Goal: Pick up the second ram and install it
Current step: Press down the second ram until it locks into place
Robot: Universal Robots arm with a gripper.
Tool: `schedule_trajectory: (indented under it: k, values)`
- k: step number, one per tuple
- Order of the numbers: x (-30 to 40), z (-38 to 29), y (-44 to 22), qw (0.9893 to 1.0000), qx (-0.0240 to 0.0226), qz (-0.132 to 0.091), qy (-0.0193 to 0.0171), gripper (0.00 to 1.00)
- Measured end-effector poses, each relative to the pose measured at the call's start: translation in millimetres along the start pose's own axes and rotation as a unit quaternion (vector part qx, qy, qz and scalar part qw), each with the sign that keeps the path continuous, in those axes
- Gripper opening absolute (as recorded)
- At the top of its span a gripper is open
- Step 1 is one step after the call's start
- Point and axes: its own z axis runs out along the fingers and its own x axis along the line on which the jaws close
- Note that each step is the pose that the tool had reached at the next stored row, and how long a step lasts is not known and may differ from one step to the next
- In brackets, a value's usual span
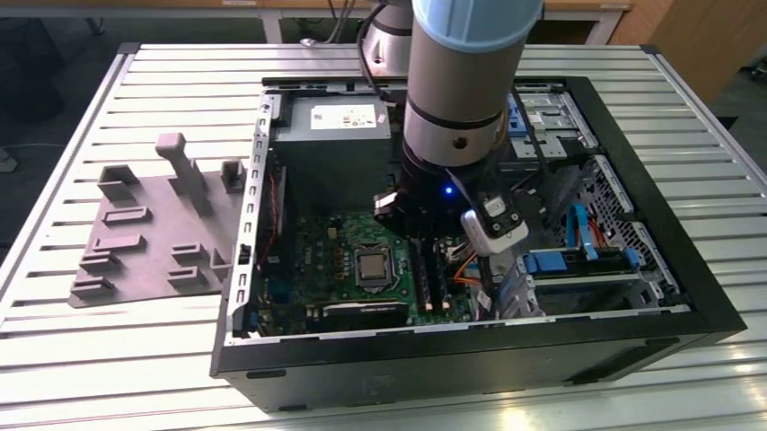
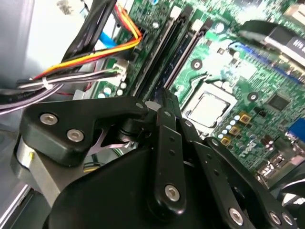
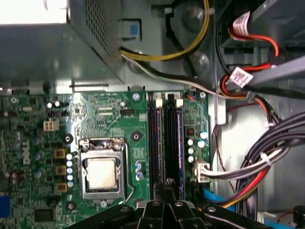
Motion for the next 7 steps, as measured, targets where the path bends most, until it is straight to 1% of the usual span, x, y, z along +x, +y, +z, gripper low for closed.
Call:
schedule_trajectory:
  k: [7]
  values:
    - [0.1,-0.1,1.1,1.0,0.0001,0.0,0.0,0.11]
